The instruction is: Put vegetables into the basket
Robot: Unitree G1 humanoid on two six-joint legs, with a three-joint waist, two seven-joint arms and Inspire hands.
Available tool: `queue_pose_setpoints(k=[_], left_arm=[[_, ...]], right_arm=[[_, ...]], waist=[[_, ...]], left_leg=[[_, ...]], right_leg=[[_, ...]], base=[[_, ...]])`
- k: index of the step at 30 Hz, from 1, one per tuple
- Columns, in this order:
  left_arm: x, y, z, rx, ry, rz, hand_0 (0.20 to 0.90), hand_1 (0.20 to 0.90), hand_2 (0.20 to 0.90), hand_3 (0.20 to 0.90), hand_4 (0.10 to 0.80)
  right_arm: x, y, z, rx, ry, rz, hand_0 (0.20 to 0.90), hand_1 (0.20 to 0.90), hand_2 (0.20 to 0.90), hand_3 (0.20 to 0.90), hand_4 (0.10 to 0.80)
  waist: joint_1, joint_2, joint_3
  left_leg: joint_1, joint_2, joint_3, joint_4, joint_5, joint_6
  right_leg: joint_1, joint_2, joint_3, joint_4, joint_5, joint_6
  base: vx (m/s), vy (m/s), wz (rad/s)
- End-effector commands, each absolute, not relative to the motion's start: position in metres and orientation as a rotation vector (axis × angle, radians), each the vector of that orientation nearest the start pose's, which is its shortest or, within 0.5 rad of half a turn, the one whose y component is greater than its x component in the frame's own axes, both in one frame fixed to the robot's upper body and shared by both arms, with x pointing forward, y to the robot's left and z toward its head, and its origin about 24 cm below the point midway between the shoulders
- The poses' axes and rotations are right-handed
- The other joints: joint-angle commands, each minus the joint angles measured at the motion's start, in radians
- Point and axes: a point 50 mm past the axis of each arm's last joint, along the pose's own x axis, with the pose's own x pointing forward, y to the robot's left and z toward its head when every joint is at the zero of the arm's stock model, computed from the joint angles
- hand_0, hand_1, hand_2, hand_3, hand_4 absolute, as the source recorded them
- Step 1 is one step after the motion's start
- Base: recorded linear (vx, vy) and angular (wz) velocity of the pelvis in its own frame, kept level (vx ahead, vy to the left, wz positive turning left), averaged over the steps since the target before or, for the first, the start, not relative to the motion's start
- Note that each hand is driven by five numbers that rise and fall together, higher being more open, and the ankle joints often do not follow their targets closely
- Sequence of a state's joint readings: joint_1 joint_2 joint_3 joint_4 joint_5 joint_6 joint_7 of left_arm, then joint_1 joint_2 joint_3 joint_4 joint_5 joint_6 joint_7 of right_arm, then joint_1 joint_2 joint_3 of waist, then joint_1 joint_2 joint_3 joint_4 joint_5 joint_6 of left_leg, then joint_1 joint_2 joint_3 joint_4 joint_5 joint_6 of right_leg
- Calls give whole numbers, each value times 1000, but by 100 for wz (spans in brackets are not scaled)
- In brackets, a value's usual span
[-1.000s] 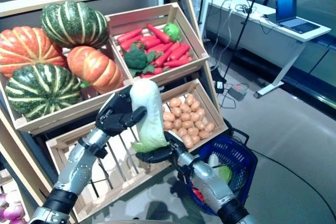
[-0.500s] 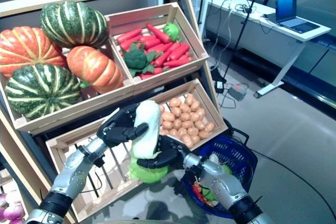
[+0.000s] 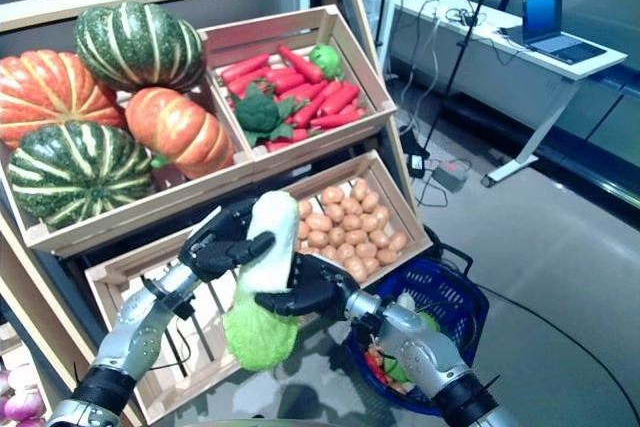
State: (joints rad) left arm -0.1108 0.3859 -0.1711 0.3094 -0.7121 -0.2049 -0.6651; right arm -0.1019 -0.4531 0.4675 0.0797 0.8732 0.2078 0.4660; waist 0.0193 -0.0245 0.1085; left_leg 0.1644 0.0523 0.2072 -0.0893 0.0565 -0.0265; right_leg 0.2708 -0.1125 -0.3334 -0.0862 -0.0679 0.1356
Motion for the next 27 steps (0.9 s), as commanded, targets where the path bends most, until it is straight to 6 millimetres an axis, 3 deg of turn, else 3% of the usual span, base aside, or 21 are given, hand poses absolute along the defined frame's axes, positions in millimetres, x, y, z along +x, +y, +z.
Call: queue_pose_setpoints(k=[1, 11, 13, 14, 15, 21, 27], left_arm=[[257, 157, 33, -228, -43, -834, 300, 300, 300, 300, 400], [261, 149, 47, -239, -94, -845, 300, 300, 300, 300, 400], [262, 151, 47, -245, -87, -815, 425, 425, 425, 425, 483], [262, 151, 47, -245, -87, -815, 636, 636, 636, 636, 624], [261, 153, 46, -253, -79, -801, 900, 900, 900, 900, 800], [265, 165, 41, -299, -84, -657, 900, 900, 900, 900, 800], [255, 187, 30, -308, -77, -493, 900, 900, 900, 900, 800]], right_arm=[[278, -102, 134, 792, -265, 925, 300, 300, 300, 300, 400], [279, -99, 131, 824, -256, 882, 300, 300, 300, 300, 400], [279, -100, 131, 825, -256, 875, 300, 300, 300, 300, 400], [279, -100, 131, 825, -256, 875, 300, 300, 300, 300, 400], [279, -101, 130, 825, -255, 871, 300, 300, 300, 300, 400], [281, -113, 119, 755, -237, 774, 300, 300, 300, 300, 400], [271, -137, 85, 742, -147, 621, 300, 300, 300, 300, 400]], waist=[[2, 8, -27], [3, 8, -26], [3, 8, -28], [3, 8, -28], [2, 8, -30], [-3, 6, -32], [-19, -2, -27]], left_leg=[[58, -13, 26, 2, -160, 3], [59, -13, 21, 2, -161, 2], [60, -14, 22, 2, -162, 3], [60, -14, 22, 2, -162, 3], [60, -14, 22, 2, -162, 3], [61, -12, 32, 2, -161, 3], [62, -8, 50, 2, -160, 7]], right_leg=[[-36, 34, 11, -1, -10, -72], [-35, 34, 11, -1, -8, -71], [-35, 34, 12, -1, -8, -71], [-35, 34, 12, -1, -8, -71], [-36, 34, 14, -1, -7, -71], [-39, 35, 19, -1, -5, -71], [-47, 39, 36, -1, 0, -70]], base=[[0, 0, 0], [0, 0, 0], [0, 0, 0], [0, 0, 0], [0, 0, 0], [6, 1, -2], [16, -9, -9]])
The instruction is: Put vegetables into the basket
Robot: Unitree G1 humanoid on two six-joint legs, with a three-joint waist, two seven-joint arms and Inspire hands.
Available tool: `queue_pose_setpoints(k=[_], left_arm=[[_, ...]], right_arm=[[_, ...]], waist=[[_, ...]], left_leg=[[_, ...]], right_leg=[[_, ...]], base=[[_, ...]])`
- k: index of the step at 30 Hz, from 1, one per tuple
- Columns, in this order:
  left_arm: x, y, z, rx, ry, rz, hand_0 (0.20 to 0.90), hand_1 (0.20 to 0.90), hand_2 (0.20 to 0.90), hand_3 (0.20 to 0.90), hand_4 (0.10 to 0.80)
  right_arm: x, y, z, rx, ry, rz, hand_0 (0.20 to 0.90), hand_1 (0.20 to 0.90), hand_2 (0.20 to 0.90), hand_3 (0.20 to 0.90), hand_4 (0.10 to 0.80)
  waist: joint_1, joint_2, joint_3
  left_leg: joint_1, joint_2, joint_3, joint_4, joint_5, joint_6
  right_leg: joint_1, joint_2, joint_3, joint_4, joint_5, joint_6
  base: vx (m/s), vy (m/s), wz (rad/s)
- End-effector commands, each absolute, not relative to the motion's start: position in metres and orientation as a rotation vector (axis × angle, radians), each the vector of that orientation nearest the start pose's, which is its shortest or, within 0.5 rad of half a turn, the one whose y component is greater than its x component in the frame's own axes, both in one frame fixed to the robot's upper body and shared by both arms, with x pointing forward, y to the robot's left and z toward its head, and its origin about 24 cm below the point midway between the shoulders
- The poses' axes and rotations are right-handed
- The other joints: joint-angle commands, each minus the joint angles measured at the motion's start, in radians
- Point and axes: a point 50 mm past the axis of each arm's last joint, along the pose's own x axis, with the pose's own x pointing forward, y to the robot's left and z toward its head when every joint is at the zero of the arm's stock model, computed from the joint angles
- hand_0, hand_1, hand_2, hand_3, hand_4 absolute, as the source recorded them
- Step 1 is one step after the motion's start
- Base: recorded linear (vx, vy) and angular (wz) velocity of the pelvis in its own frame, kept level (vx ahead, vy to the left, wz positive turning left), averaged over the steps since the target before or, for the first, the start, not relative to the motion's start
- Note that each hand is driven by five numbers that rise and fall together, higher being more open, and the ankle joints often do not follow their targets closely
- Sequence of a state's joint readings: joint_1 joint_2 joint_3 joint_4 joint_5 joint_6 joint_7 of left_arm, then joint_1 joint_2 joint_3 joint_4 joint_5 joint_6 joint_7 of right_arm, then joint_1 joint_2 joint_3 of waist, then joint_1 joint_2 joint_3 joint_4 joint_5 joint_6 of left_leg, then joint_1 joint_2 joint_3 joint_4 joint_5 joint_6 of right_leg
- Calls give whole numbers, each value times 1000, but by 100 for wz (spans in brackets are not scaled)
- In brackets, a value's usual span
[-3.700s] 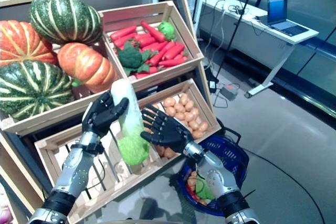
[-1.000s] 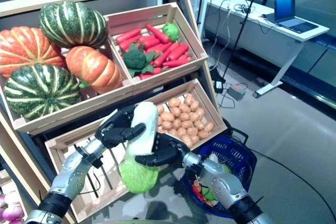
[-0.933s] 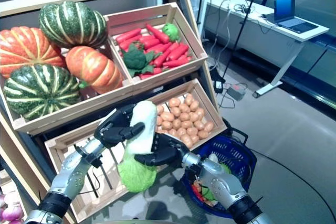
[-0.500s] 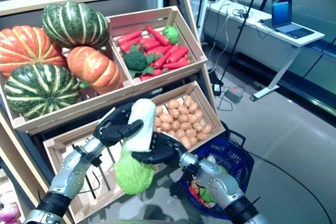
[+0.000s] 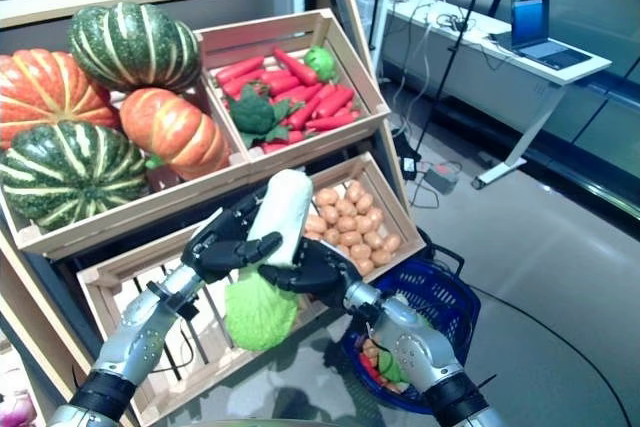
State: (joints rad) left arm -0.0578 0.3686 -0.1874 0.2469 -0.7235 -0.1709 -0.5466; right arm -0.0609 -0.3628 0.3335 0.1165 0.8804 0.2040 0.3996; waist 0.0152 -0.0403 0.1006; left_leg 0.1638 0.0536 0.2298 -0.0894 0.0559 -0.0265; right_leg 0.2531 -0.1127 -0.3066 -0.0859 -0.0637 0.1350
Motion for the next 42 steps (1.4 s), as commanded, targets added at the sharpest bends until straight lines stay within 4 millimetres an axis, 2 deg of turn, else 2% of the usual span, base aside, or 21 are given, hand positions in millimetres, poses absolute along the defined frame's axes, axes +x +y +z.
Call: queue_pose_setpoints(k=[1, 6, 11, 15, 19, 23, 26, 30, 34, 36, 39, 42], left_arm=[[254, 189, 29, -306, -76, -478, 900, 900, 900, 900, 800], [242, 209, 25, -323, -91, -364, 900, 900, 900, 900, 800], [235, 226, 25, -319, -103, -281, 900, 900, 900, 900, 800], [232, 235, 24, -334, -105, -228, 900, 900, 900, 900, 800], [225, 241, 19, -320, -77, -196, 900, 900, 900, 900, 800], [228, 240, 22, -316, -93, -191, 900, 900, 900, 900, 800], [240, 231, 23, -331, -92, -183, 900, 900, 900, 900, 800], [244, 224, 16, -335, -49, -186, 900, 900, 900, 900, 800], [254, 218, 18, -337, -55, -213, 900, 900, 900, 900, 800], [261, 212, 22, -339, -68, -236, 900, 900, 900, 900, 800], [275, 203, 37, -343, -128, -262, 900, 900, 900, 900, 800], [286, 194, 50, -348, -190, -264, 900, 900, 900, 900, 800]], right_arm=[[270, -139, 81, 737, -139, 609, 300, 300, 300, 300, 400], [254, -167, 44, 734, -40, 419, 300, 300, 300, 300, 400], [241, -192, 20, 649, 28, 234, 300, 300, 300, 300, 400], [236, -211, 11, 567, 49, 87, 300, 300, 300, 300, 400], [230, -239, 4, 472, 62, -108, 300, 300, 300, 300, 400], [237, -252, 11, 365, 29, -183, 300, 300, 300, 300, 400], [256, -256, 22, 300, -15, -226, 300, 300, 300, 300, 400], [271, -265, 24, 198, 26, -348, 300, 300, 300, 300, 400], [293, -286, 37, 148, 54, -501, 300, 300, 300, 300, 400], [302, -288, 42, 131, 62, -544, 300, 300, 300, 300, 400], [318, -293, 62, 100, 30, -593, 300, 300, 300, 300, 400], [330, -306, 81, 111, -6, -602, 300, 300, 300, 300, 400]], waist=[[-17, 14, -18], [-41, 12, -5], [-65, 10, 16], [-76, 12, 31], [-85, 18, 47], [-82, 34, 89], [-69, 47, 131], [-47, 48, 157], [-21, 58, 221], [-15, 64, 251], [-10, 72, 315], [-16, 88, 367]], left_leg=[[63, -8, 30, 2, -160, 7], [63, -3, 64, 2, -157, 9], [60, 1, 88, 2, -154, 10], [55, 2, 100, 2, -155, 11], [51, 3, 113, 2, -155, 12], [16, 3, 114, 2, -136, 12], [-21, 4, 99, 9, -125, 12], [-38, 1, 85, 9, -122, 9], [-110, 12, 67, 66, -130, 2], [-152, 18, 59, 110, -136, -2], [-247, 29, 40, 215, -151, -11], [-368, 51, 41, 383, -189, -14]], right_leg=[[-31, 39, 12, -1, -3, -69], [-43, 43, 32, -1, 4, -67], [-56, 47, 54, -1, 12, -65], [-67, 49, 65, -1, 16, -64], [-79, 49, 73, -1, 21, -62], [-116, 47, 78, 6, 27, -70], [-156, 44, 78, 35, 22, -77], [-161, 46, 72, 24, 26, -79], [-215, 40, 51, 72, 10, -96], [-244, 36, 41, 109, -5, -104], [-314, 28, 22, 181, -26, -124], [-432, 11, 5, 341, -71, -145]], base=[[7, -17, -9], [24, -19, -17], [18, -23, -25], [21, -22, -18], [60, -25, -12], [-33, -2, -3], [-113, -26, -8], [-43, -63, 2], [-129, -79, 5], [-121, -86, 14], [-201, -93, 13], [-246, -25, 11]])
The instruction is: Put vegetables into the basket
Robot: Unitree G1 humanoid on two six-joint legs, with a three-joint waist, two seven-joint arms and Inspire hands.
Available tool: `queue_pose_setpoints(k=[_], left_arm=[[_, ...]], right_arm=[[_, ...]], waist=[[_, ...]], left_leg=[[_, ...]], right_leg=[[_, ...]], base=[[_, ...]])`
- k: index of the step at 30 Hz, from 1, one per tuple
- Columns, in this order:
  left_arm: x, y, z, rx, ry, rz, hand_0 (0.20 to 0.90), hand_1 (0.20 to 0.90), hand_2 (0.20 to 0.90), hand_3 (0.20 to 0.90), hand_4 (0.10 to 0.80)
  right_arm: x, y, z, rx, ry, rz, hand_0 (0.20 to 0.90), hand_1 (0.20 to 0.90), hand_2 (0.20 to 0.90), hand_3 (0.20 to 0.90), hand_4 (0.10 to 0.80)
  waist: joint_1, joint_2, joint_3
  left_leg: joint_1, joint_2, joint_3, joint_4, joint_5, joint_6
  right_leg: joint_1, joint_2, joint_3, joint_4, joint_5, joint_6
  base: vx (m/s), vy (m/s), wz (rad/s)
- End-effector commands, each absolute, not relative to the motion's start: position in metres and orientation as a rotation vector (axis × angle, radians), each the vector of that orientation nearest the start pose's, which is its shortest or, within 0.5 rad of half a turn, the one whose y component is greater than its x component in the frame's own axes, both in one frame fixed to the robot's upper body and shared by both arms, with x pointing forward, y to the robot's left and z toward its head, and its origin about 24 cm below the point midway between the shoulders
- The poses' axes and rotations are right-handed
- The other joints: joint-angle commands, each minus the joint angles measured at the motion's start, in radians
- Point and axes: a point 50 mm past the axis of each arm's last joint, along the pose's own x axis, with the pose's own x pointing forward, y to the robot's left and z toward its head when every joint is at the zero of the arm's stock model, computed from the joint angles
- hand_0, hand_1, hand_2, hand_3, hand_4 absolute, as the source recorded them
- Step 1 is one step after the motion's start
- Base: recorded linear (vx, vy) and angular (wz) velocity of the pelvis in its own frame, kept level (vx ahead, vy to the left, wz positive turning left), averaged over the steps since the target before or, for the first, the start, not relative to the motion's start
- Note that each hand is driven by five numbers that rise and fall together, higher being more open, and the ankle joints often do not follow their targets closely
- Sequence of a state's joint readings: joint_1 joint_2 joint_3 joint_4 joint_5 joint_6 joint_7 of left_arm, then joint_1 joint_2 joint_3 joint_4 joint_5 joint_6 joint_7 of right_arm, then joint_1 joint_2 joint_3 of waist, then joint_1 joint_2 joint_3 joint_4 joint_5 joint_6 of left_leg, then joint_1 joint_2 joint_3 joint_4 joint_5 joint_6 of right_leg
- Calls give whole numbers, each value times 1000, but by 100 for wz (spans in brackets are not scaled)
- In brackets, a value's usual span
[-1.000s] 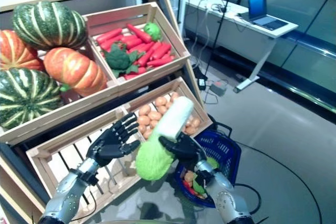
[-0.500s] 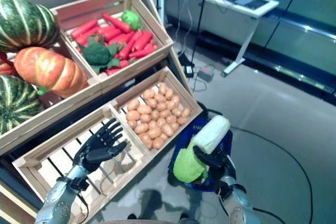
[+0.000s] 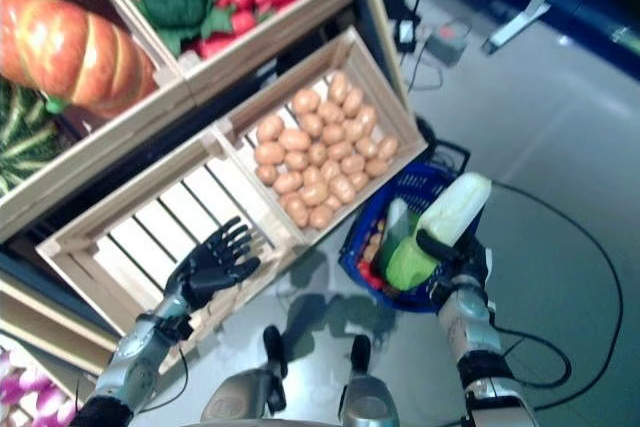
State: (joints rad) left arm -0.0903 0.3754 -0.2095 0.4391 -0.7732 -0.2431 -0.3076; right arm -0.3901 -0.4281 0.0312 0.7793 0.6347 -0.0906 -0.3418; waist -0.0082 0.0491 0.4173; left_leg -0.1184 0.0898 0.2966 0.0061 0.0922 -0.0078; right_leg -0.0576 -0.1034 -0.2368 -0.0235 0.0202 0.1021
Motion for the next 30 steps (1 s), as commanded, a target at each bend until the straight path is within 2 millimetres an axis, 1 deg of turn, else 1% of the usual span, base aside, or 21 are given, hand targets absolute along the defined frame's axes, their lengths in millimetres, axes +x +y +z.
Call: queue_pose_setpoints(k=[1, 3, 5, 6, 7, 8, 9, 11, 14, 15, 16, 17, 19, 20, 21, 23, 24, 25, 30], left_arm=[[288, 192, 52, -344, -197, -259, 900, 900, 900, 900, 800], [293, 188, 55, -349, -204, -267, 900, 900, 900, 900, 800], [295, 186, 60, -335, -215, -281, 900, 900, 900, 900, 800], [296, 185, 64, -329, -228, -293, 900, 900, 900, 900, 800], [296, 184, 66, -327, -236, -301, 900, 900, 900, 900, 800], [295, 183, 68, -320, -244, -305, 900, 900, 900, 900, 800], [294, 185, 68, -306, -254, -296, 900, 900, 900, 900, 800], [294, 187, 71, -300, -272, -268, 900, 900, 900, 900, 800], [295, 186, 78, -312, -308, -261, 900, 900, 900, 900, 800], [295, 185, 81, -313, -322, -263, 900, 900, 900, 900, 800], [296, 183, 84, -316, -338, -270, 900, 900, 900, 900, 800], [294, 181, 86, -320, -346, -275, 900, 900, 900, 900, 800], [295, 178, 92, -313, -369, -281, 900, 900, 900, 900, 800], [296, 176, 95, -310, -378, -289, 900, 900, 900, 900, 800], [296, 175, 97, -309, -381, -296, 900, 900, 900, 900, 800], [296, 173, 97, -294, -379, -307, 900, 900, 900, 900, 800], [296, 172, 97, -291, -381, -310, 900, 900, 900, 900, 800], [295, 172, 97, -290, -377, -308, 900, 900, 900, 900, 800], [291, 178, 92, -283, -363, -308, 900, 900, 900, 900, 800]], right_arm=[[331, -309, 83, 122, -4, -605, 300, 300, 300, 300, 400], [332, -319, 84, 123, 14, -632, 300, 300, 300, 300, 400], [331, -331, 87, 130, 33, -659, 300, 300, 300, 300, 400], [329, -341, 90, 148, 38, -682, 300, 300, 300, 300, 400], [328, -346, 92, 156, 36, -696, 300, 300, 300, 300, 400], [327, -351, 95, 155, 31, -710, 300, 300, 300, 300, 400], [327, -355, 98, 155, 29, -722, 300, 300, 300, 300, 400], [328, -357, 100, 204, 28, -732, 300, 300, 300, 300, 400], [329, -361, 102, 251, 30, -735, 300, 300, 300, 300, 400], [330, -361, 106, 252, 20, -733, 300, 300, 300, 300, 400], [332, -360, 110, 239, 13, -724, 300, 300, 300, 300, 400], [334, -359, 112, 217, 12, -715, 300, 300, 300, 300, 400], [339, -357, 121, 205, -1, -707, 300, 300, 300, 300, 400], [340, -357, 126, 207, -9, -709, 900, 900, 900, 900, 800], [341, -358, 129, 207, -17, -707, 900, 900, 900, 900, 800], [342, -358, 132, 209, -22, -696, 900, 900, 900, 900, 800], [343, -358, 134, 211, -28, -693, 900, 900, 900, 900, 800], [343, -358, 135, 209, -34, -688, 900, 900, 900, 900, 800], [344, -352, 133, 216, -49, -640, 900, 900, 900, 900, 800]], waist=[[7, 3, 61], [8, 7, 79], [13, 7, 94], [17, 9, 103], [20, 11, 103], [24, 15, 103], [29, 18, 103], [35, 21, 103], [41, 25, 103], [42, 24, 103], [42, 24, 103], [46, 26, 103], [46, 28, 103], [48, 30, 103], [48, 31, 103], [49, 32, 103], [48, 32, 103], [49, 32, 103], [51, 29, 103]], left_leg=[[-121, 19, -35, 344, -234, -37], [-178, 31, -45, 450, -259, -33], [-220, 48, -42, 538, -290, -20], [-261, 58, -42, 611, -328, -8], [-288, 62, -44, 655, -348, 0], [-322, 65, -46, 713, -381, 13], [-351, 63, -52, 761, -411, 24], [-409, 52, -71, 857, -457, 41], [-474, 43, -72, 959, -519, 61], [-504, 41, -73, 999, -535, 64], [-542, 42, -75, 1046, -553, 71], [-532, 39, -72, 1043, -555, 68], [-573, 41, -72, 1095, -580, 73], [-592, 41, -73, 1119, -588, 73], [-601, 42, -74, 1128, -592, 76], [-615, 43, -79, 1146, -596, 72], [-640, 46, -82, 1177, -602, 75], [-642, 46, -84, 1183, -604, 74], [-628, 51, -87, 1178, -602, 66]], right_leg=[[-153, -5, -64, 333, -174, -118], [-207, -20, -67, 442, -220, -129], [-248, -43, -81, 540, -258, -140], [-285, -65, -93, 614, -286, -146], [-312, -79, -98, 662, -300, -150], [-348, -98, -103, 733, -326, -156], [-378, -114, -102, 784, -341, -156], [-439, -143, -94, 894, -378, -157], [-517, -183, -89, 1007, -415, -154], [-550, -195, -83, 1049, -431, -153], [-588, -210, -82, 1099, -447, -160], [-581, -211, -82, 1093, -445, -151], [-629, -225, -72, 1147, -464, -152], [-650, -228, -67, 1169, -472, -151], [-659, -231, -66, 1177, -474, -150], [-674, -235, -66, 1197, -480, -148], [-697, -241, -64, 1225, -488, -155], [-699, -241, -64, 1229, -489, -154], [-685, -242, -68, 1223, -484, -144]], base=[[-180, 5, 14], [-144, 5, 17], [-122, -3, 10], [-121, 3, 16], [-118, 17, 19], [-82, 29, 18], [-71, 39, 22], [-60, 48, 26], [-61, 56, 22], [-86, 52, 11], [-49, 40, 0], [-49, 34, -6], [-47, 29, -2], [-59, 18, 5], [-55, 12, 7], [-50, 5, 8], [-54, 0, 8], [-49, 0, 4], [1, 0, 4]])
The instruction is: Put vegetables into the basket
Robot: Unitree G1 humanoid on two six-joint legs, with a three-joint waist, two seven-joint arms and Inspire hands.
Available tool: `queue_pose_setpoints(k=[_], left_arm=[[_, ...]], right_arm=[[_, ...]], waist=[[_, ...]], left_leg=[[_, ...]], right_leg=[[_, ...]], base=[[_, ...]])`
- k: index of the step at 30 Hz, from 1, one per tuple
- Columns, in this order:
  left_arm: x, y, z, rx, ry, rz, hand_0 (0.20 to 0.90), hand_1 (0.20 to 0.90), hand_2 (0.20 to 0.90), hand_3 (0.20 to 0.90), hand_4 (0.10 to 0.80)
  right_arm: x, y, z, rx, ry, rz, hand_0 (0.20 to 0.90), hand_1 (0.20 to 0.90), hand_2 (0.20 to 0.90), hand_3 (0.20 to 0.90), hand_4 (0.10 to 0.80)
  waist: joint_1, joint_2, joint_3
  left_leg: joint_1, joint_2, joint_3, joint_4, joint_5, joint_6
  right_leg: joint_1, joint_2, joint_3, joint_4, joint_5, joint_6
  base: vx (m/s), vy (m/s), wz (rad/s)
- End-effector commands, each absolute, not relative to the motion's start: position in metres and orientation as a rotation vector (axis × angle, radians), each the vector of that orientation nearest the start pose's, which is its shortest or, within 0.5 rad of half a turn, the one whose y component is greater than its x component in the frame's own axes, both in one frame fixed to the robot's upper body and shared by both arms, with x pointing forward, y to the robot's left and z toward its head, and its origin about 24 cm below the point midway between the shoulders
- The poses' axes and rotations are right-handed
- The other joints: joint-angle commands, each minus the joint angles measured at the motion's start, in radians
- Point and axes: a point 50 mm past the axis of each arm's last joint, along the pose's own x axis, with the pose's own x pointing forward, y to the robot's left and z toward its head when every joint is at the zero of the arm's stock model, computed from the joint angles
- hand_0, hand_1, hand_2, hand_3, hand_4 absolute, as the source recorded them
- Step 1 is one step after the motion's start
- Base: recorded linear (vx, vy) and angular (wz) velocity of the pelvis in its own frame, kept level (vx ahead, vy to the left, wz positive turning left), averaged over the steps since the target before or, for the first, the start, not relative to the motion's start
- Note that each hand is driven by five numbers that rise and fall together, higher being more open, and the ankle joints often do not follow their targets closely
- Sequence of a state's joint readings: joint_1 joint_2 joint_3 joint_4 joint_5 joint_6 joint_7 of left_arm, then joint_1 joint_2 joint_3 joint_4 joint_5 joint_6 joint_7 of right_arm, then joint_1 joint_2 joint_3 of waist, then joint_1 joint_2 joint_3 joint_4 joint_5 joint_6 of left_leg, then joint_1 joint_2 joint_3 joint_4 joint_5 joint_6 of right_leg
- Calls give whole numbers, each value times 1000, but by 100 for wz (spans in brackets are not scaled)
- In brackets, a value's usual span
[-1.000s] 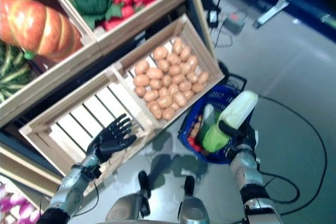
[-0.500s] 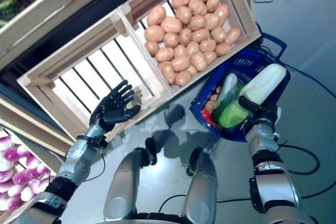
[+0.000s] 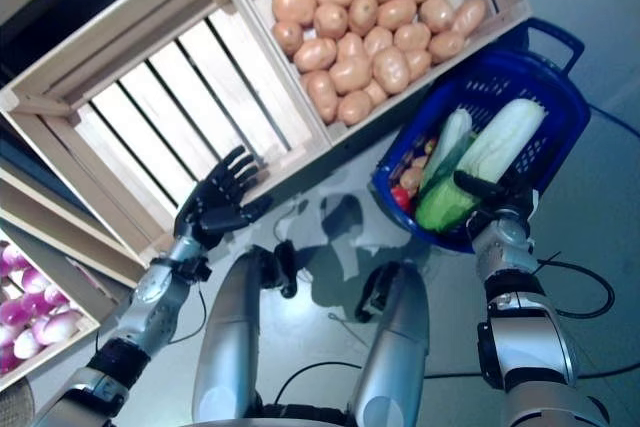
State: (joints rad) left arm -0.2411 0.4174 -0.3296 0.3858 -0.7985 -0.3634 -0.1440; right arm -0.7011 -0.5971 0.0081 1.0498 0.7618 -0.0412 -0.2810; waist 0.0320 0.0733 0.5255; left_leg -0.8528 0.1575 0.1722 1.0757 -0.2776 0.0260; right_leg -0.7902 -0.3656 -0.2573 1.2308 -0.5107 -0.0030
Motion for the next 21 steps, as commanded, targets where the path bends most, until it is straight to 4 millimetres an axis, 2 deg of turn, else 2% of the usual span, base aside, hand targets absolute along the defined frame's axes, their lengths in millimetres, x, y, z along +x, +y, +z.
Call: queue_pose_setpoints(k=[1, 4, 5, 6, 11, 17, 19, 21], left_arm=[[290, 178, 92, -285, -360, -312, 900, 900, 900, 900, 800], [290, 180, 92, -288, -357, -315, 900, 900, 900, 900, 800], [290, 181, 90, -297, -351, -315, 900, 900, 900, 900, 800], [290, 181, 91, -298, -353, -316, 900, 900, 900, 900, 800], [287, 183, 84, -303, -335, -313, 900, 900, 900, 900, 800], [283, 188, 68, -306, -242, -312, 900, 900, 900, 900, 800], [281, 187, 59, -307, -196, -326, 900, 900, 900, 900, 800], [275, 181, 46, -295, -133, -345, 900, 900, 900, 900, 800]], right_arm=[[344, -351, 134, 211, -53, -631, 900, 900, 900, 900, 800], [345, -348, 136, 190, -58, -606, 900, 900, 900, 900, 800], [345, -347, 133, 186, -47, -596, 900, 900, 900, 900, 800], [345, -346, 132, 187, -45, -592, 900, 900, 900, 900, 800], [341, -341, 111, 216, 5, -564, 900, 900, 900, 900, 800], [334, -321, 78, 216, 71, -507, 900, 900, 900, 900, 800], [331, -310, 62, 225, 117, -480, 900, 900, 900, 900, 800], [324, -291, 37, 244, 187, -446, 900, 900, 900, 900, 800]], waist=[[13, 4, -6], [12, 2, -6], [12, -1, -6], [11, -3, -6], [16, -16, -6], [20, -35, -52], [20, -45, -77], [22, -56, -119]], left_leg=[[135, -19, 40, 78, -226, 25], [136, -12, 42, 85, -223, 26], [173, -12, 44, 46, -208, 19], [160, -9, 43, 63, -209, 21], [282, -10, 46, -69, -153, 6], [433, -13, 56, -271, -94, -5], [499, -16, 71, -365, -63, -13], [585, -26, 88, -494, -16, -23]], right_leg=[[73, 26, -50, -58, 56, -30], [73, 23, -50, -50, 56, -32], [105, 30, -52, -83, 67, -23], [94, 25, -51, -66, 63, -29], [213, 50, -57, -176, 100, -17], [375, 86, -86, -368, 165, -11], [438, 104, -93, -460, 192, -5], [525, 134, -101, -592, 227, 3]], base=[[30, 5, 4], [11, 3, 1], [-6, 14, -4], [27, 22, -3], [66, 11, -3], [81, -1, -3], [104, 2, -9], [156, -9, -8]])
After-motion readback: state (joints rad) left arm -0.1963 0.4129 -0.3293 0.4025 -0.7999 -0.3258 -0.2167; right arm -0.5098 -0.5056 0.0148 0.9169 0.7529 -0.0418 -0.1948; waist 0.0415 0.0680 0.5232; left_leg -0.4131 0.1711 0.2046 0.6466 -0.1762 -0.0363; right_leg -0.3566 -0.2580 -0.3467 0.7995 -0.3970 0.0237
